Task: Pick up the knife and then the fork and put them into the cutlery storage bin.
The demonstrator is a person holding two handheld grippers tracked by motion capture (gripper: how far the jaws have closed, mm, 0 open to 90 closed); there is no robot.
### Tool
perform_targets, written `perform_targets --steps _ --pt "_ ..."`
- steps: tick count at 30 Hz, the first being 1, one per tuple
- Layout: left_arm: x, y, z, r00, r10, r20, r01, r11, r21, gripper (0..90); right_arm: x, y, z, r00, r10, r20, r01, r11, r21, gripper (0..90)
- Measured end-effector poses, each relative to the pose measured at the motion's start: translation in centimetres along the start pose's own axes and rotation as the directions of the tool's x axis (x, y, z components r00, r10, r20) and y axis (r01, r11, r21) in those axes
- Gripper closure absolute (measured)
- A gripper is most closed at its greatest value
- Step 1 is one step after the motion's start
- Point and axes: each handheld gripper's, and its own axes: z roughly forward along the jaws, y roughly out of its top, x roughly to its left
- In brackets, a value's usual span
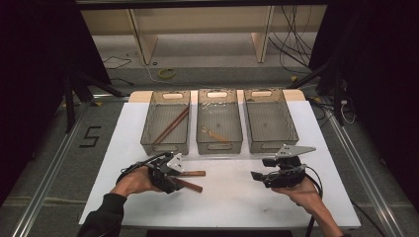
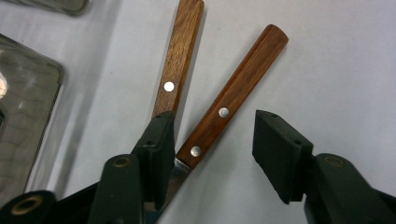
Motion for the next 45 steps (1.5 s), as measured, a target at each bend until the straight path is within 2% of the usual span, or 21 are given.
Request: perform_targets --steps 4,9,10,11,14,17,19,24,32,34,36,39,44,45 --pt "0.0 0.3 0.4 0.9995 0.029 0.008 -0.029 0.9994 0.017 52.3 0.0 -0.1 0.2 1.0000 -0.001 -0.006 0.001 1.000 0.011 32.1" --pt "0.2 0.4 0.8 0.9989 0.045 0.009 -0.045 0.9978 0.048 53.6 0.1 -0.1 0.2 1.0000 -0.002 -0.007 0.002 1.000 0.008 32.4" --pt "0.2 0.3 0.9 0.9992 0.038 0.008 -0.039 0.9981 0.049 53.7 0.1 -0.1 0.2 1.0000 -0.003 -0.008 0.003 1.000 0.009 32.4" --pt "0.3 0.3 1.1 0.9988 0.047 0.007 -0.048 0.9965 0.068 53.8 0.1 -0.1 0.2 1.0000 -0.005 -0.009 0.005 1.000 0.013 32.4" --pt "0.5 0.1 1.3 0.9994 0.031 0.018 -0.032 0.9974 0.064 55.1 0.0 -0.2 0.2 0.9999 -0.005 -0.009 0.005 1.000 0.012 32.6" --pt "0.7 0.1 1.3 0.9990 0.031 0.032 -0.033 0.9969 0.072 56.0 0.0 -0.2 0.2 0.9999 -0.003 -0.012 0.003 1.000 0.011 32.8" --pt "0.8 0.1 1.4 0.9991 0.004 0.041 -0.007 0.9977 0.067 56.6 0.1 -0.2 0.2 0.9999 -0.006 -0.012 0.006 1.000 0.011 32.9" --pt "1.1 0.5 1.4 0.9983 -0.011 0.058 0.004 0.9934 0.114 57.1 0.1 -0.1 0.3 0.9999 -0.007 -0.015 0.007 1.000 0.015 33.1" --pt "1.1 1.0 1.5 0.9982 0.005 0.059 -0.014 0.9886 0.150 58.5 0.1 -0.2 0.2 0.9999 -0.006 -0.013 0.006 1.000 0.013 33.3" --pt "1.1 1.1 1.5 0.9981 0.021 0.058 -0.030 0.9866 0.161 60.3 0.1 -0.2 0.2 0.9999 -0.006 -0.014 0.006 1.000 0.014 33.4" --pt "1.0 1.2 1.5 0.9983 0.017 0.055 -0.026 0.9868 0.160 62.3 0.1 -0.2 0.2 0.9999 -0.006 -0.013 0.006 1.000 0.014 33.5" --pt "1.0 1.2 1.5 0.9977 0.032 0.059 -0.042 0.9857 0.163 64.1 0.1 -0.2 0.2 0.9999 -0.005 -0.012 0.005 1.000 0.014 33.5" --pt "0.9 1.3 1.5 0.9978 0.021 0.062 -0.031 0.9870 0.158 71.0 0.1 -0.1 0.1 0.9999 -0.003 -0.010 0.003 1.000 0.013 33.5" --pt "1.0 1.2 1.5 0.9974 0.030 0.065 -0.040 0.9863 0.160 71.1 0.1 -0.1 0.0 0.9999 -0.003 -0.010 0.003 1.000 0.012 33.5"
